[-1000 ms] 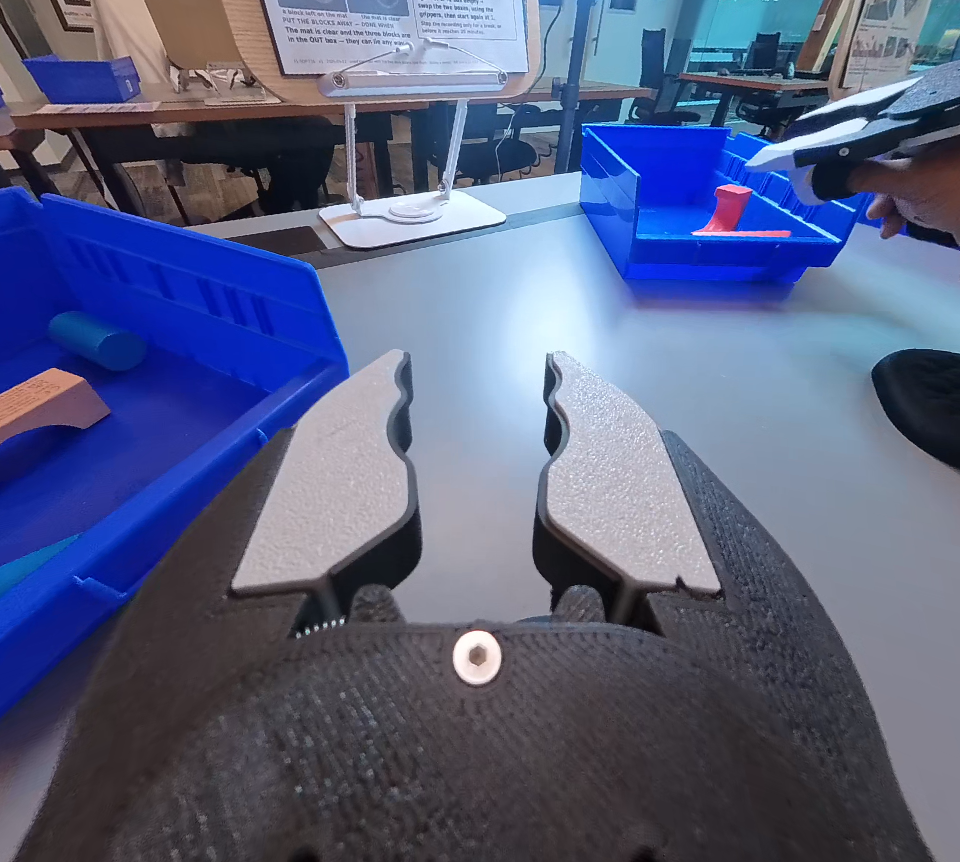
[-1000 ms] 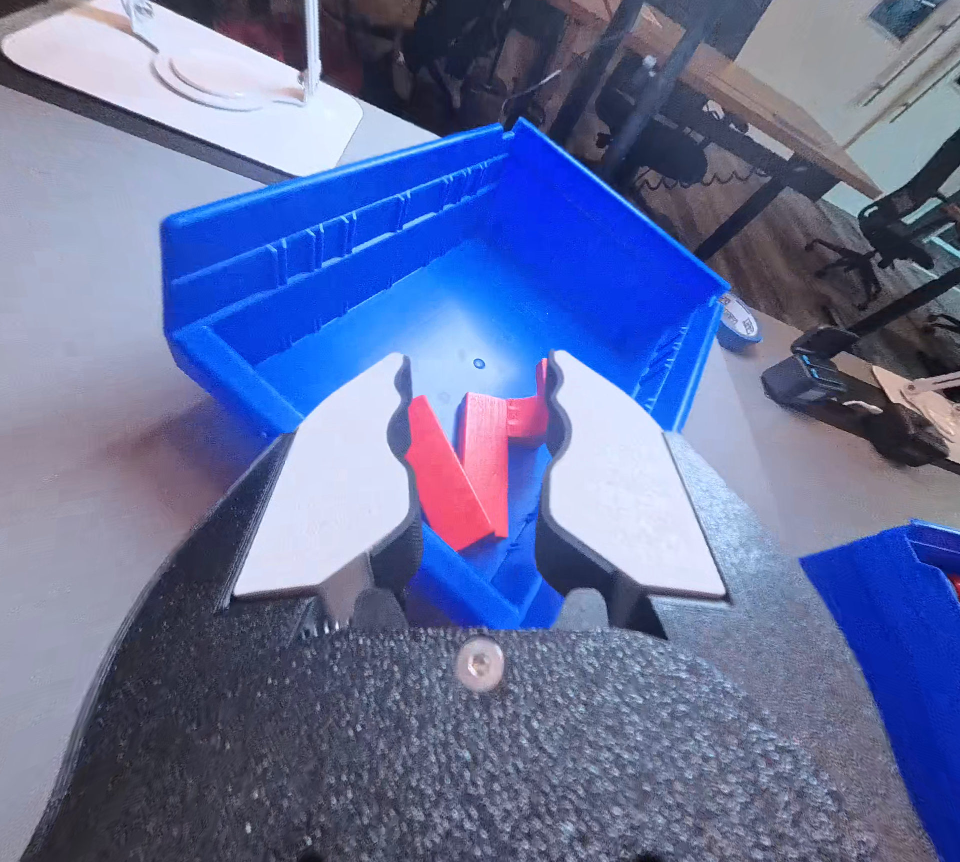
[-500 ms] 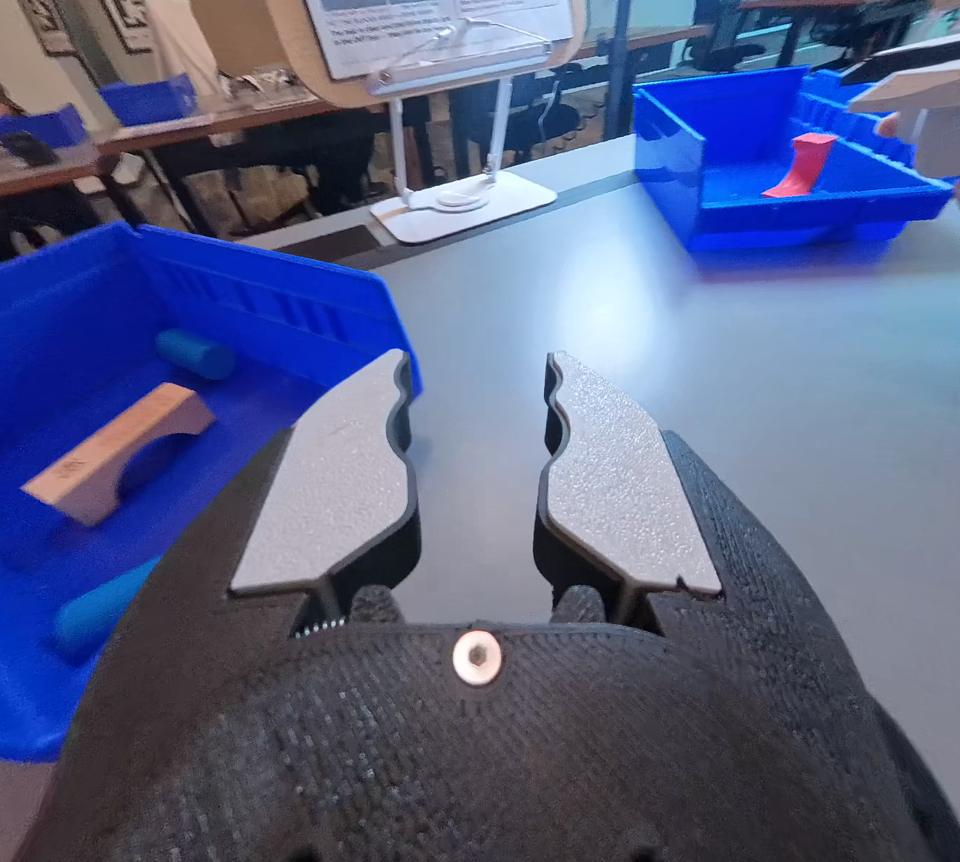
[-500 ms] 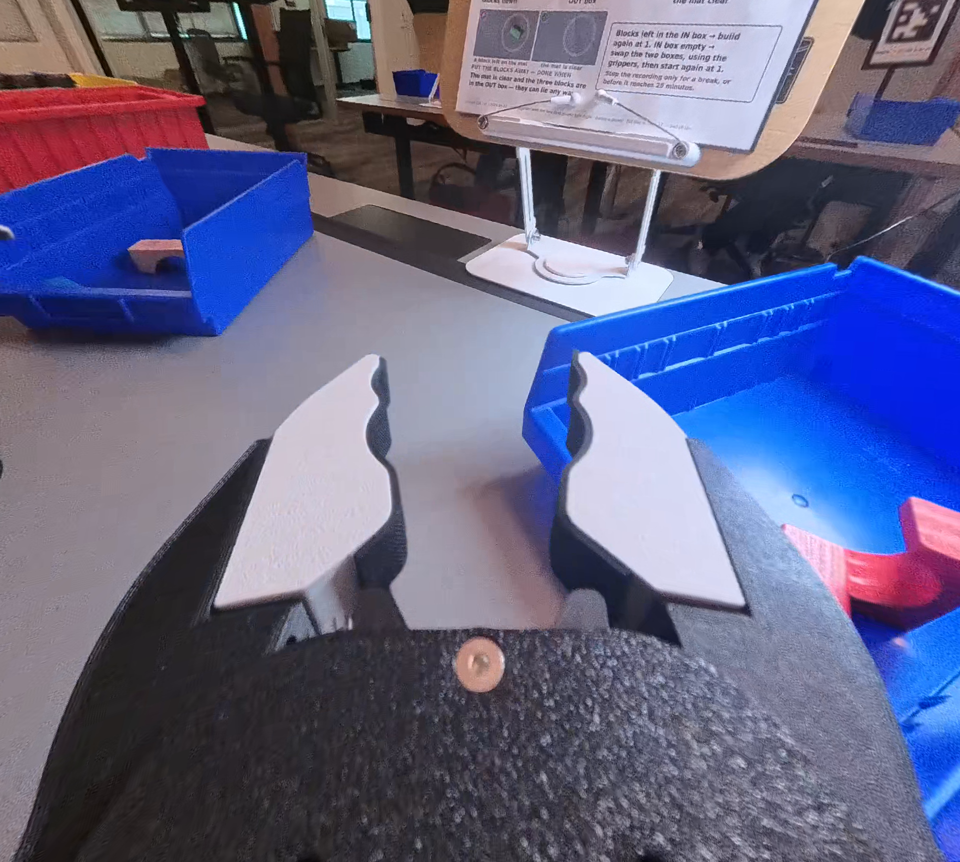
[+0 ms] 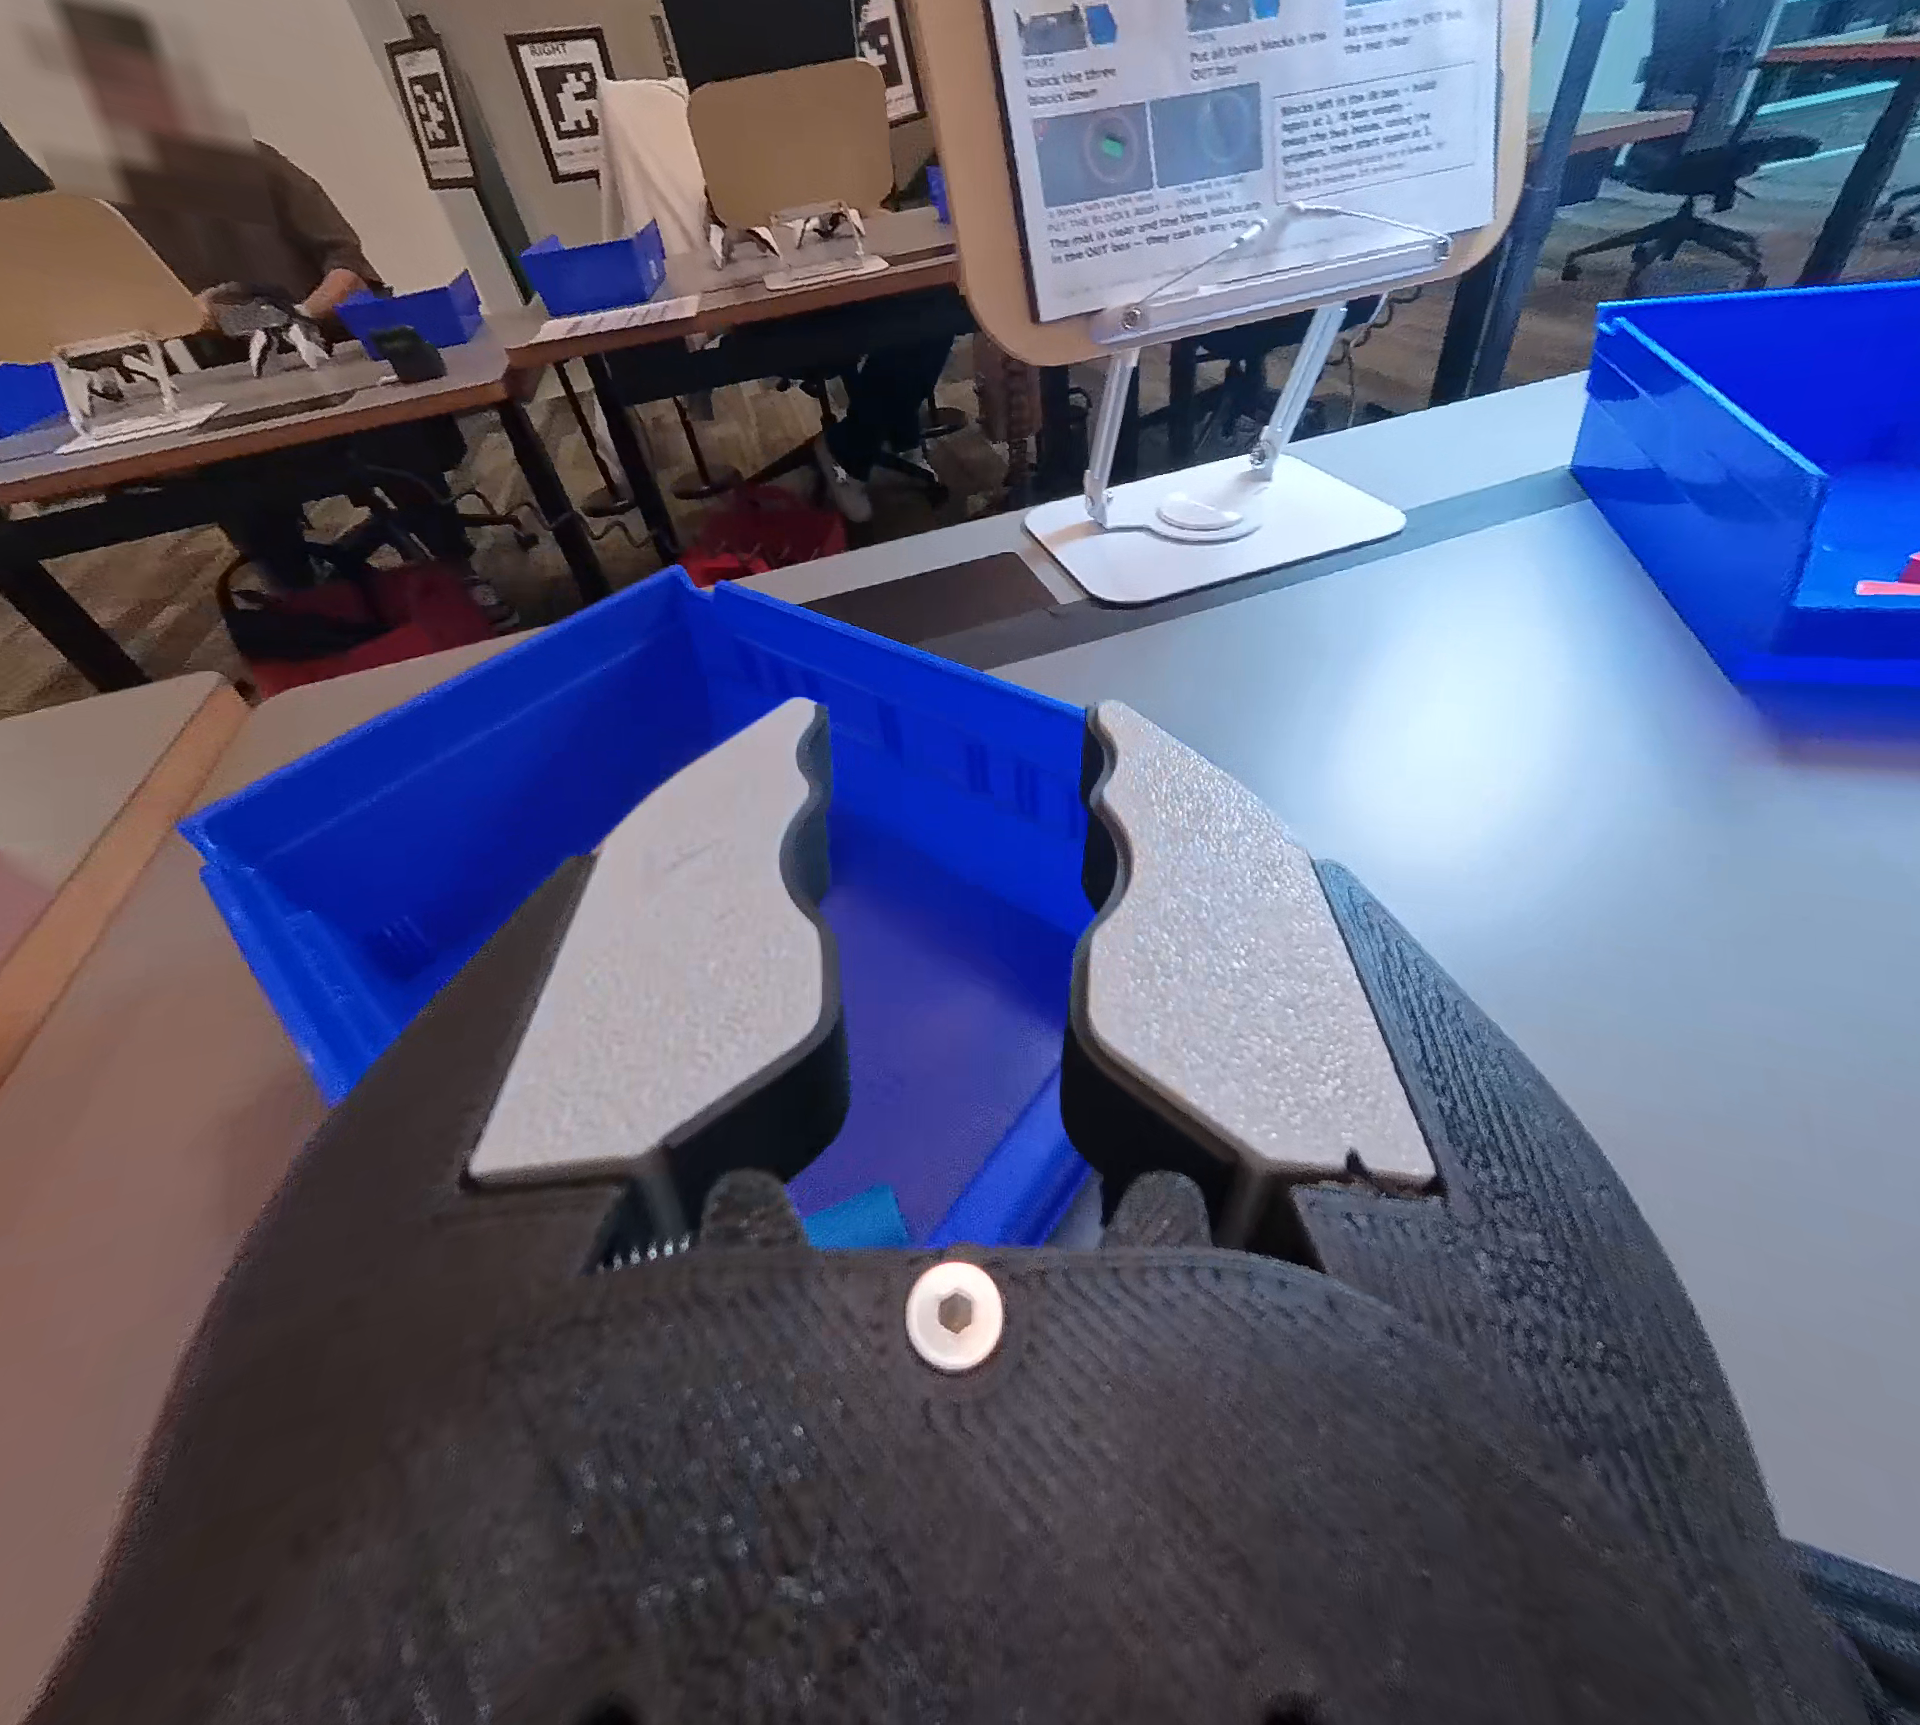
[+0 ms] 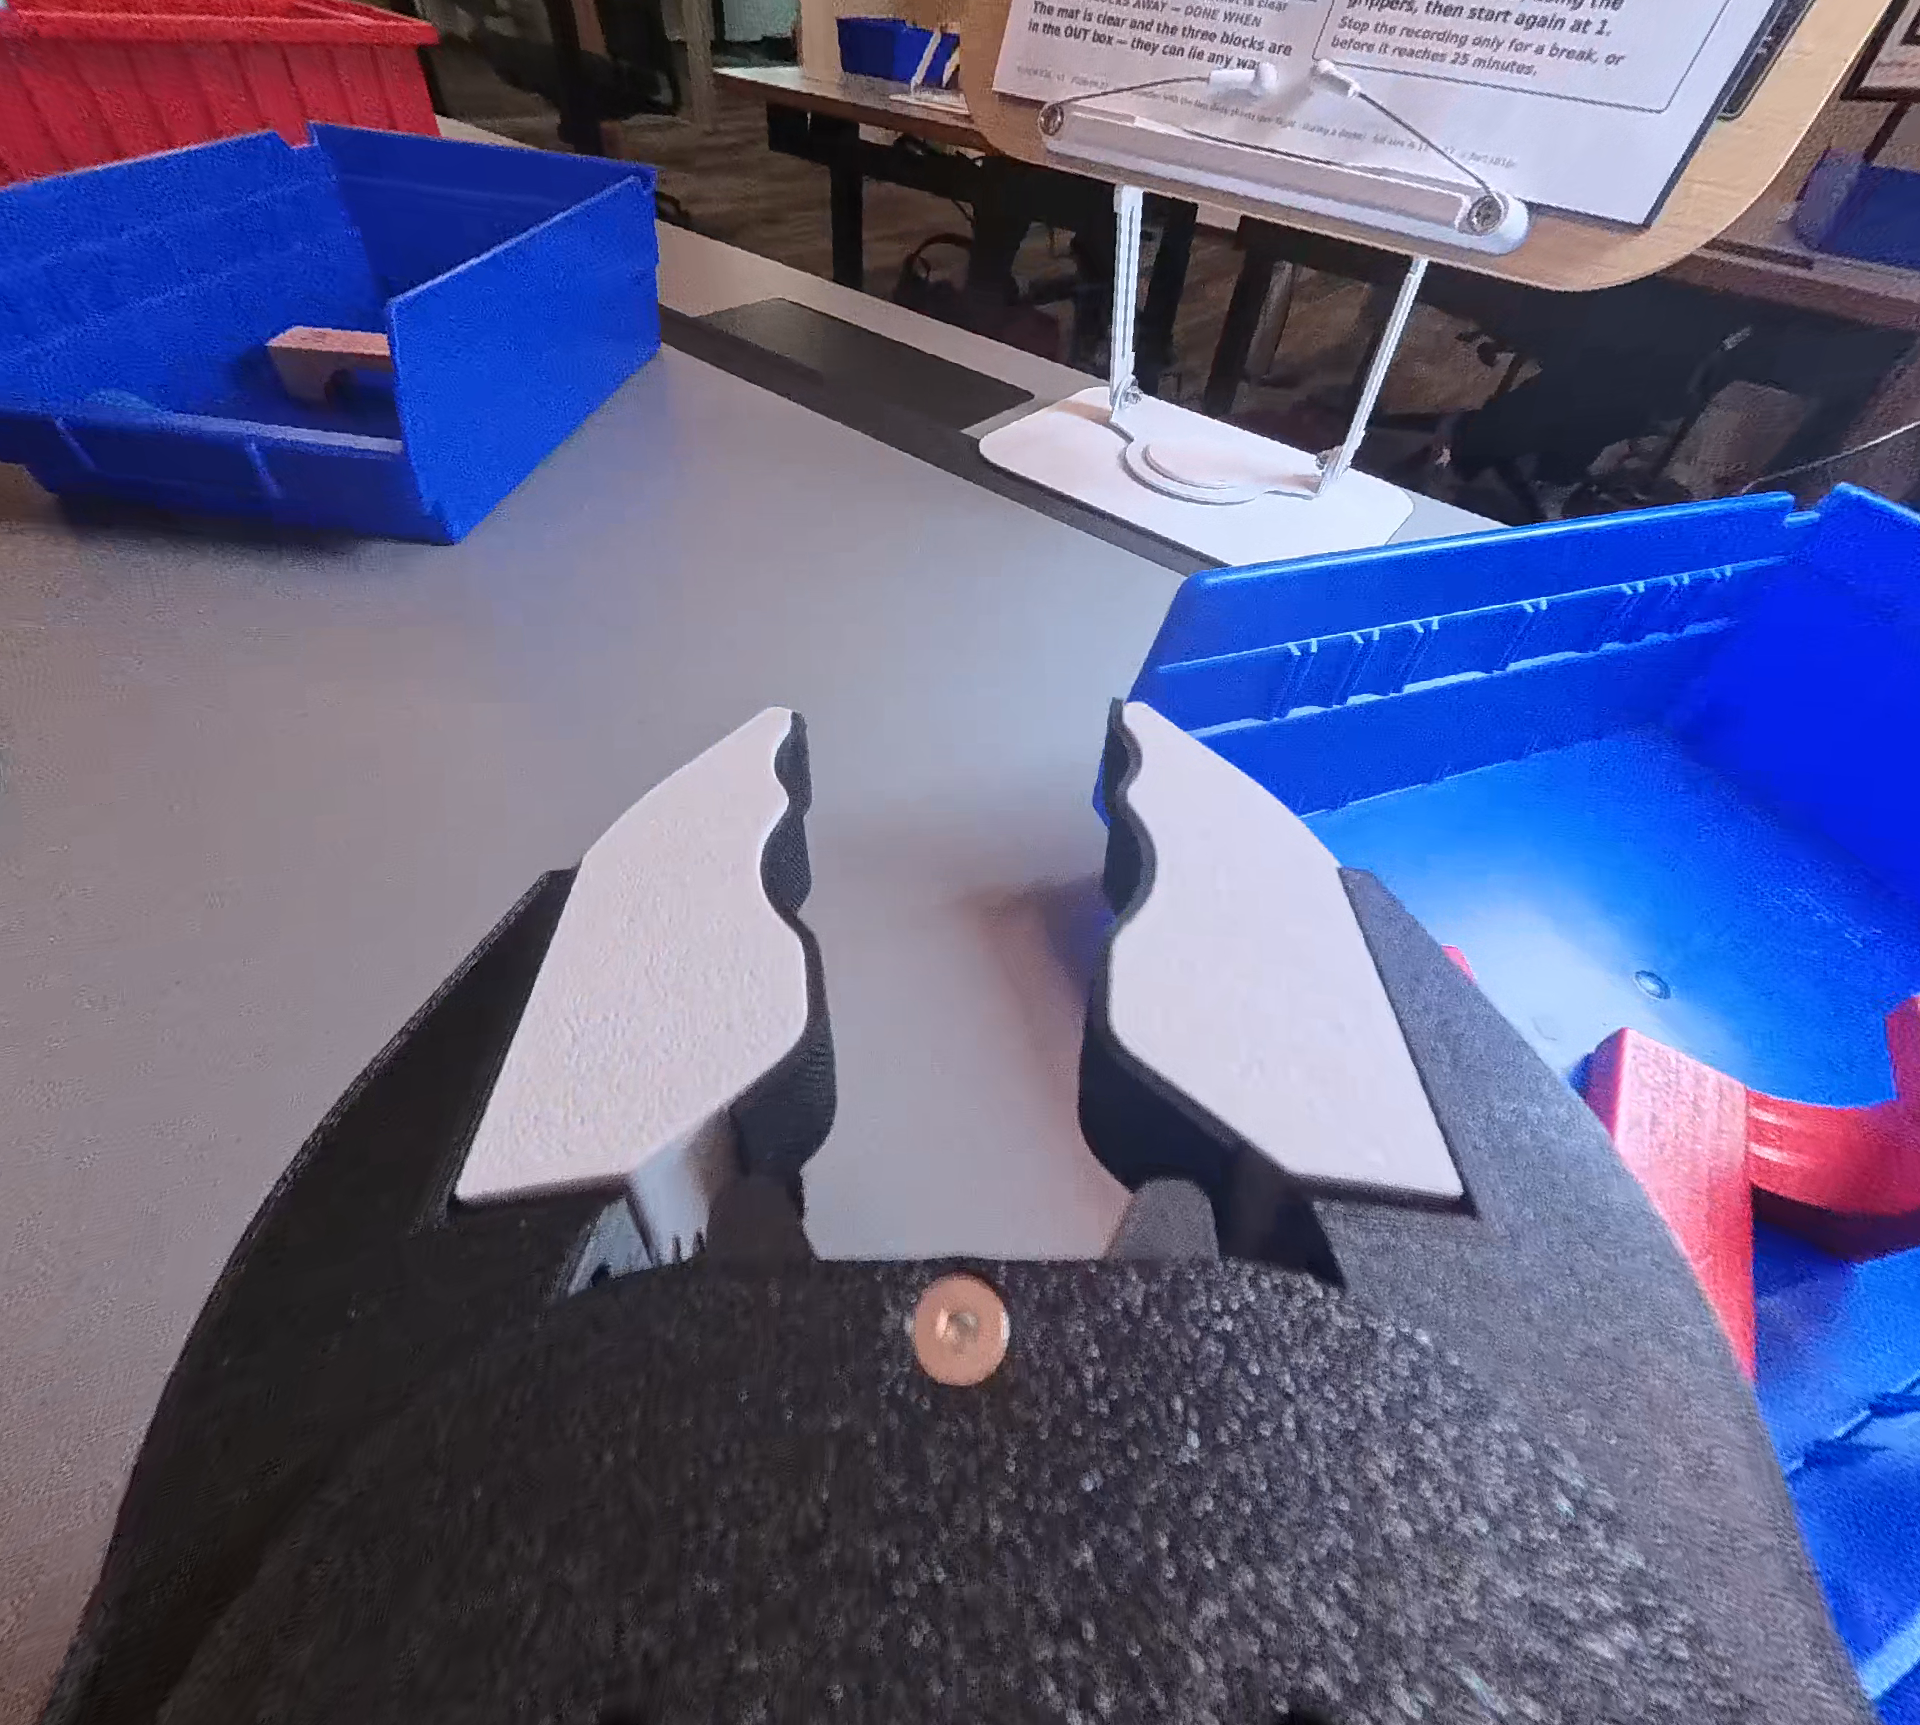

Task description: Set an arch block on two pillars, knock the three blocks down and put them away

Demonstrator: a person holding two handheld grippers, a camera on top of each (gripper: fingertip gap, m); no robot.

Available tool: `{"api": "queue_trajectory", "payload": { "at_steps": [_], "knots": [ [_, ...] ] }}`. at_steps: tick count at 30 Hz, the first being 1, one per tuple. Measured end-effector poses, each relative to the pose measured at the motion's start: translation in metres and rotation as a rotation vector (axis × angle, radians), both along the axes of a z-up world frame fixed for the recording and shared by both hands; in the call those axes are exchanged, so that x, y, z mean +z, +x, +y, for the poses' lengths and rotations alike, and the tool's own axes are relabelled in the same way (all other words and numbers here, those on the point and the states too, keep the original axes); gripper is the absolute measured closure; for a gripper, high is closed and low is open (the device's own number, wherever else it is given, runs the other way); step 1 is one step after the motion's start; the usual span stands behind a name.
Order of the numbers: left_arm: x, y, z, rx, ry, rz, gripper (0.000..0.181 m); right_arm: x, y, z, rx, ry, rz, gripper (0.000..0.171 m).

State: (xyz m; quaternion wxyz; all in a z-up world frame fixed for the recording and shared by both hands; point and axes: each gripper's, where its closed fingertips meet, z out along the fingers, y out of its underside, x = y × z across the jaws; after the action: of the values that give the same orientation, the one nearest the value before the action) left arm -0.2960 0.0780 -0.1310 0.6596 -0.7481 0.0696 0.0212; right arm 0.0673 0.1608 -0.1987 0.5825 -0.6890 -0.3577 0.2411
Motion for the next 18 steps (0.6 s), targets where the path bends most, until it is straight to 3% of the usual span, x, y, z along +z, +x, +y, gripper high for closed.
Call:
{"api": "queue_trajectory", "payload": {
  "at_steps": [6, 8, 18],
  "knots": [
    [-0.009, -0.021, 0.018, 0.007, -0.114, 0.038, 0.128, 0.003, 0.003, 0.002, -0.028, 0.018, 0.007, 0.117],
    [-0.022, -0.028, 0.024, 0.001, -0.206, 0.048, 0.119, 0.004, 0.005, 0.002, -0.034, 0.020, 0.012, 0.118],
    [-0.081, -0.071, 0.049, 0.000, -0.573, 0.143, 0.117, -0.008, 0.001, -0.001, -0.021, -0.002, -0.028, 0.123]
  ]
}}
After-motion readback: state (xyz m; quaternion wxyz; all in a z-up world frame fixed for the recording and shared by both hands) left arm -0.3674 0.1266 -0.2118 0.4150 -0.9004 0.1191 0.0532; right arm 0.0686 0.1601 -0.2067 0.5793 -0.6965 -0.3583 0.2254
